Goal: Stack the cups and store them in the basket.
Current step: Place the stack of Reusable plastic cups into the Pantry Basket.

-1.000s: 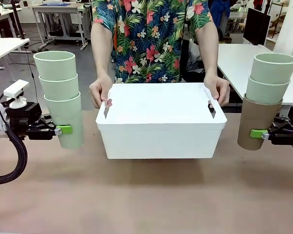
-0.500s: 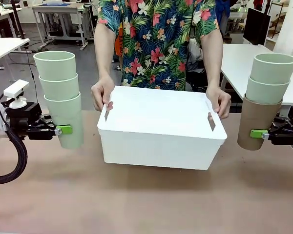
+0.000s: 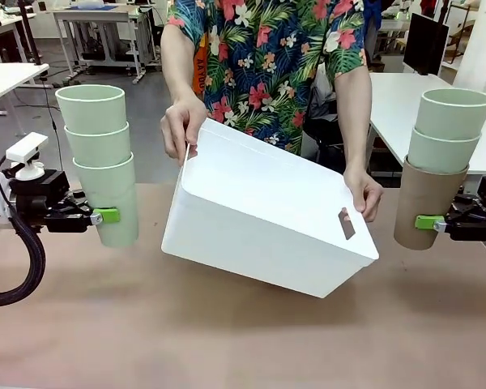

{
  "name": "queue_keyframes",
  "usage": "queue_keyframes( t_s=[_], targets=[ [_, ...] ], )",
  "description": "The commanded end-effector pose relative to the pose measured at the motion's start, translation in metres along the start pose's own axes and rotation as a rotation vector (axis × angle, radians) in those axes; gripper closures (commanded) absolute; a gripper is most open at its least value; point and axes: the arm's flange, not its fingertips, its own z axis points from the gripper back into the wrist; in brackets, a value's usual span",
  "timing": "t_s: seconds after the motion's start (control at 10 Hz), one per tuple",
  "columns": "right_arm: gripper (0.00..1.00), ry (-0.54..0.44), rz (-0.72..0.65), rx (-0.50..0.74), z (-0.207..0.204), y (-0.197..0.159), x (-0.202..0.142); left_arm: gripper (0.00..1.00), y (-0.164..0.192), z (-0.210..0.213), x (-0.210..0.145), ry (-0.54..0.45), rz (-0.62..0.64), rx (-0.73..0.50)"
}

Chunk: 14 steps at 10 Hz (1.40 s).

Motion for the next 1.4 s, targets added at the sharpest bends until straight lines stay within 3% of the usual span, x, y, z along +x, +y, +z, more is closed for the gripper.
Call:
queue_keyframes(
  t_s=[0.0,0.1,0.5,0.8,1.3],
  targets=[
    [0.16,-0.011,0.007,-0.013,0.000,-0.001,0.004,0.15,-0.001,-0.001,0.004,-0.006,-0.009,-0.003],
    [0.16,0.000,0.000,0.000,0.000,0.000,0.000,0.15,-0.001,-0.001,0.004,-0.006,-0.009,-0.003],
    [0.16,0.103,0.048,-0.045,-0.016,0.020,0.086,0.15,-0.001,-0.001,0.004,-0.006,-0.009,-0.003],
    [0.16,0.250,0.073,-0.095,-0.061,0.029,0.132,0.15,-0.001,-0.001,0.004,-0.006,-0.009,-0.003],
    [0.16,0.551,0.109,-0.130,-0.159,0.026,0.147,0.15,-0.001,-0.001,0.004,-0.006,-0.009,-0.003]
  ],
)
